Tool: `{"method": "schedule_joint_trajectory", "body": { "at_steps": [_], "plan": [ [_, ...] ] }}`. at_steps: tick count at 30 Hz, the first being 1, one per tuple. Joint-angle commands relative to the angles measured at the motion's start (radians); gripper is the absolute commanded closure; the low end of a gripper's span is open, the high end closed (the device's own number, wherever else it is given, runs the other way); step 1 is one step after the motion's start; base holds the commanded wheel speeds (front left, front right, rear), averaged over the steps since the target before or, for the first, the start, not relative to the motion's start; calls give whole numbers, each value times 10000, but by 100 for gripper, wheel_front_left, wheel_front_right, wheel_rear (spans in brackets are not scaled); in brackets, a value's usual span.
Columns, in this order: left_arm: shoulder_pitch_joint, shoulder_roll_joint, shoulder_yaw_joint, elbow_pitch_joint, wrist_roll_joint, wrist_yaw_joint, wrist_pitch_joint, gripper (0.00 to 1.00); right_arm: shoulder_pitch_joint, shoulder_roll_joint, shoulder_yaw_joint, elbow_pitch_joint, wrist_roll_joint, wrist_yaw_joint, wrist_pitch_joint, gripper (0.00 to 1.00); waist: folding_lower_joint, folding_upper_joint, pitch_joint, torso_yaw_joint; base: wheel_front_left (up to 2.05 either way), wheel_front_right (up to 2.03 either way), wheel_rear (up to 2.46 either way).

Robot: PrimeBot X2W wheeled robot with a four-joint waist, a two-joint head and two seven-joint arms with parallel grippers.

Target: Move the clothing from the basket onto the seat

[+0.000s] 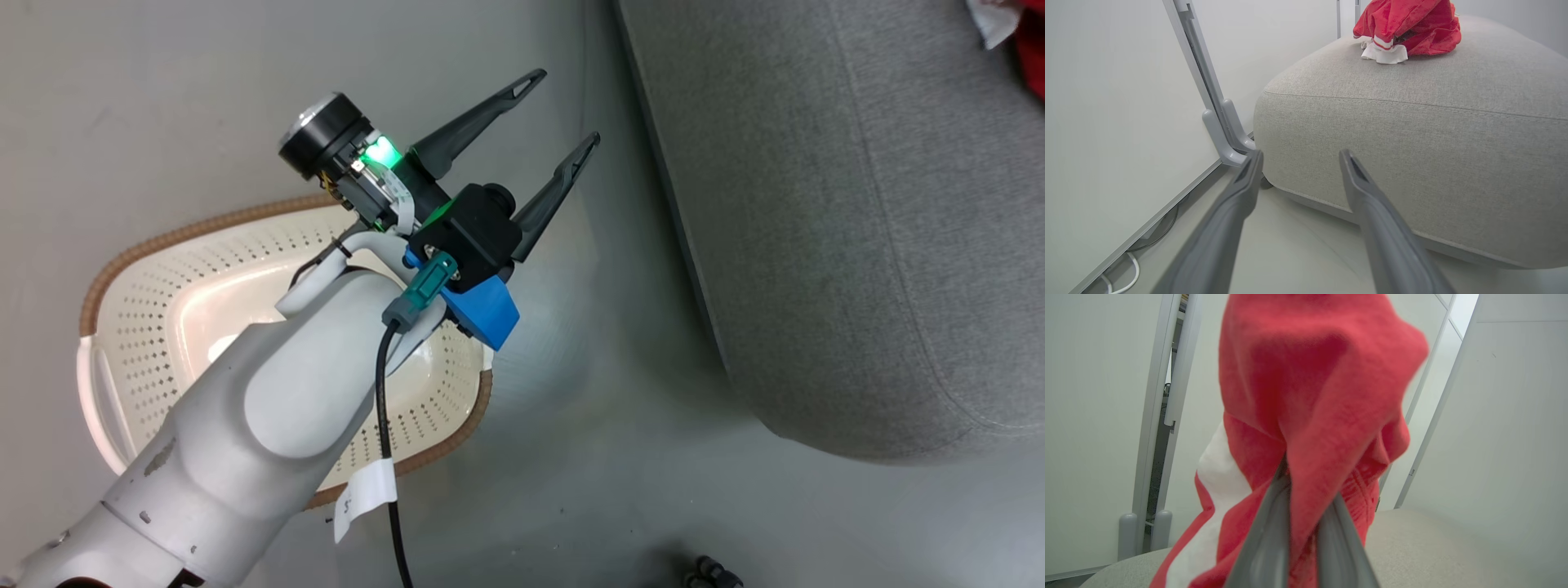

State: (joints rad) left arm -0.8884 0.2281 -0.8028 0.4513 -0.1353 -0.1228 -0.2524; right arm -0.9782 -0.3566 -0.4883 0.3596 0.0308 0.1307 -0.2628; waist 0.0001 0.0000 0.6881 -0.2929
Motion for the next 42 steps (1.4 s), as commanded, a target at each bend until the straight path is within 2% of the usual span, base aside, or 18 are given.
{"method": "schedule_joint_trajectory", "body": {
  "at_steps": [1,8,10,15,16,17,18,22,30,36,42],
  "plan": [
    [-220,107,8,-72,56,45,15,0,-54,-112,-133,540,-65,1,-33,100,-1,0,336,19,0,0,0],
    [-387,225,-57,-266,60,51,93,0,361,184,-578,2261,-313,1,-32,100,-1,0,624,-28,0,0,0],
    [-411,305,-74,-332,40,63,106,0,282,269,-435,2962,-342,1,-32,100,-1,0,711,-64,0,0,0],
    [-460,407,-120,-387,44,67,175,0,111,419,-329,3586,-338,1,-30,100,-1,0,832,-132,0,0,0],
    [-461,408,-136,-403,42,76,193,0,129,418,-330,3622,-293,1,-32,85,-1,0,845,-141,0,0,0],
    [-463,414,-150,-418,34,78,196,0,168,430,-311,3626,-252,1,-32,12,-1,0,848,-152,0,0,0],
    [-461,426,-158,-414,21,89,187,0,202,475,-314,3568,-163,1,-32,0,-1,0,834,-164,0,0,0],
    [-356,375,-210,-352,-45,115,129,0,726,484,-215,2896,180,1,-30,0,-1,0,600,-165,0,0,0],
    [103,212,-137,-129,-345,287,-56,0,2452,647,605,1229,487,1,-30,0,-1,0,-339,-186,0,0,0],
    [653,81,265,-89,-722,583,-133,0,3625,1020,1279,-388,360,1,-32,0,-1,0,-1385,-12,0,0,0],
    [1372,107,980,-578,-989,853,-136,0,4586,1441,2220,-1510,469,1,-30,0,-1,0,-2330,450,0,0,0]
  ]
}}
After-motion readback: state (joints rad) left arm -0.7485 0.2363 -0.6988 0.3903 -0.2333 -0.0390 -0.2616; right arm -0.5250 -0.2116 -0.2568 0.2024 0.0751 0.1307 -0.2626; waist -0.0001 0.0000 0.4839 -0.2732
